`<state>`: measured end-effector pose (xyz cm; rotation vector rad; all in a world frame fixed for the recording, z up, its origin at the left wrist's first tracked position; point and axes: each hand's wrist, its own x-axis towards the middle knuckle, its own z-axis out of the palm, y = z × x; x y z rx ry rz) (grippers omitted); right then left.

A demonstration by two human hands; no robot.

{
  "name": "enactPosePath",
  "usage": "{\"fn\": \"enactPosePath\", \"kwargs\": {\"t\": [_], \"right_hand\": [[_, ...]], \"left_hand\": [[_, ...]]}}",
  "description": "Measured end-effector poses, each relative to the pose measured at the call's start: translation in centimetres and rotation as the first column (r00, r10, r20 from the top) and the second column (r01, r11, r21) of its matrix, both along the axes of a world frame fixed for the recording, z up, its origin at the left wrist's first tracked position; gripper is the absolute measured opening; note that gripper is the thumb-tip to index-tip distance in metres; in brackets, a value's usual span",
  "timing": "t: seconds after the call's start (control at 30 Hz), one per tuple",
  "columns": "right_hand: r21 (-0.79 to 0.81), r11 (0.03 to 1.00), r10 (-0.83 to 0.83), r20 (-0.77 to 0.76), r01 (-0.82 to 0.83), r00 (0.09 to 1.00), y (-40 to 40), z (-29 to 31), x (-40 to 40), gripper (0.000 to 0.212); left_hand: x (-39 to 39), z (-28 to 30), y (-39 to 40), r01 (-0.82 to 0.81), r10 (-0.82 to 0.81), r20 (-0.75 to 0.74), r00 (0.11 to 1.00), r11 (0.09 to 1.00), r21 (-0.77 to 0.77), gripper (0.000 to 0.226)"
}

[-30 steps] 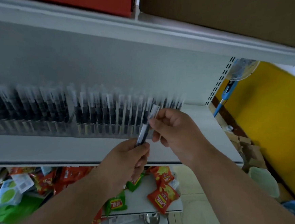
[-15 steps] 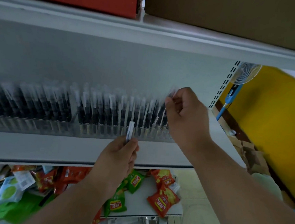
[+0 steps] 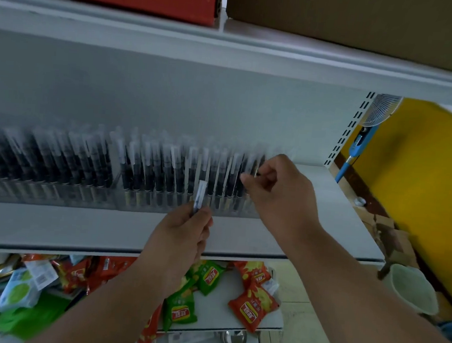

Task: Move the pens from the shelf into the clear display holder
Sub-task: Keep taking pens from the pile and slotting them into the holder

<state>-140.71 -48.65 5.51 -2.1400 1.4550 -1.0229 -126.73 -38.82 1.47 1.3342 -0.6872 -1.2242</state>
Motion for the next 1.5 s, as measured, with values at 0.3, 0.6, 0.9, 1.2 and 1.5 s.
{"fn": "enactPosePath", "kwargs": {"t": [0.3, 0.6, 0.9, 1.2, 1.5], "right_hand": [[0.197, 0.927, 0.308, 0.086, -0.319, 0.948, 1.8, 0.8, 0.2, 0.017], [-0.189, 0.982, 0.031, 0.257, 0.019, 0.966, -0.7, 3.3, -2.1, 0.020], [-0.197, 0.972, 0.106, -0.122, -0.129, 0.987, -1.2, 0.9, -0.5, 0.015], [-0.116, 0.992, 0.035, -0.115, -0.049, 0.993, -1.4, -0.9, 0.4, 0.017], [-0.213, 0.974, 0.061, -0.084, -0.077, 0.995, 0.8, 0.0, -1.9, 0.029]], "left_hand": [[-1.5, -0.2, -1.7, 0.182, -0.131, 0.383, 0.914, 0.978, -0.100, 0.029], [1.0, -1.6, -1.0, 0.156, 0.197, 0.942, 0.270, 0.957, -0.245, 0.014], [2.2, -3.4, -2.1, 0.200, 0.213, 0.977, -0.018, 0.958, -0.205, 0.046], [2.2, -3.7, -2.5, 0.198, 0.268, 0.963, -0.011, 0.945, -0.260, 0.044], [2.1, -3.3, -2.2, 0.191, 0.237, 0.971, 0.012, 0.953, -0.235, 0.045]]}}
